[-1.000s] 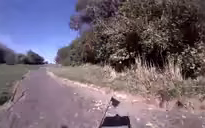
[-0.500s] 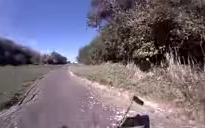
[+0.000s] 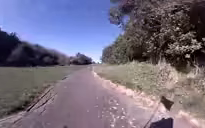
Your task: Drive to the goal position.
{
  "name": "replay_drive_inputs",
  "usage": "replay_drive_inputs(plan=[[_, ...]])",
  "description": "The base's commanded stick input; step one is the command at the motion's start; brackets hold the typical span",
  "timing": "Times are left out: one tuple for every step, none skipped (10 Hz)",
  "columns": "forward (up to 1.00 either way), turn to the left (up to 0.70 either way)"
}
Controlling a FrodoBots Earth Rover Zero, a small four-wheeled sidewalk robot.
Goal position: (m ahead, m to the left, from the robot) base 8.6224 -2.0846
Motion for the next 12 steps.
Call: replay_drive_inputs(plan=[[1.00,0.21],[1.00,0.04],[1.00,0.00],[1.00,0.00],[1.00,0.00],[1.00,0.00],[1.00,0.00],[1.00,0.00],[1.00,0.00],[1.00,0.00],[1.00,0.00],[1.00,0.00]])
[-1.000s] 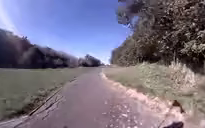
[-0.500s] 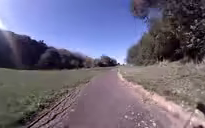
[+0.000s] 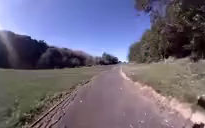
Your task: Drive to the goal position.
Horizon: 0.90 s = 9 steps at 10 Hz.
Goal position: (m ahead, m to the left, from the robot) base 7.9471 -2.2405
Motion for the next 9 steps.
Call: replay_drive_inputs(plan=[[1.00,0.00],[1.00,-0.12],[1.00,-0.30],[1.00,-0.32],[1.00,-0.13],[1.00,0.00],[1.00,0.00],[1.00,0.00],[1.00,0.00]])
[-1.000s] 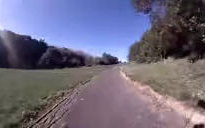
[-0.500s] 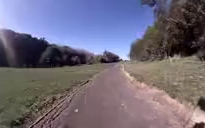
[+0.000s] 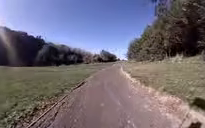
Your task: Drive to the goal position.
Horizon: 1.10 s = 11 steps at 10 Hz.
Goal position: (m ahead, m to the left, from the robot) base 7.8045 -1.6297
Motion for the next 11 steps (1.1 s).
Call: replay_drive_inputs(plan=[[1.00,0.00],[1.00,0.00],[1.00,0.00],[1.00,0.00],[1.00,0.00],[1.00,0.00],[1.00,0.00],[1.00,0.00],[1.00,0.00],[1.00,0.00],[1.00,0.00]])
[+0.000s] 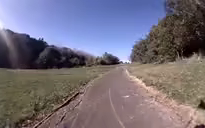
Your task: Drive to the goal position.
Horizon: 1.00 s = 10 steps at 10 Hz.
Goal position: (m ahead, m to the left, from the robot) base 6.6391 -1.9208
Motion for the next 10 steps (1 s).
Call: replay_drive_inputs(plan=[[1.00,0.00],[1.00,0.00],[1.00,0.00],[1.00,-0.37],[1.00,-0.39],[1.00,-0.40],[1.00,-0.40],[1.00,-0.40],[1.00,-0.40],[1.00,-0.40]])
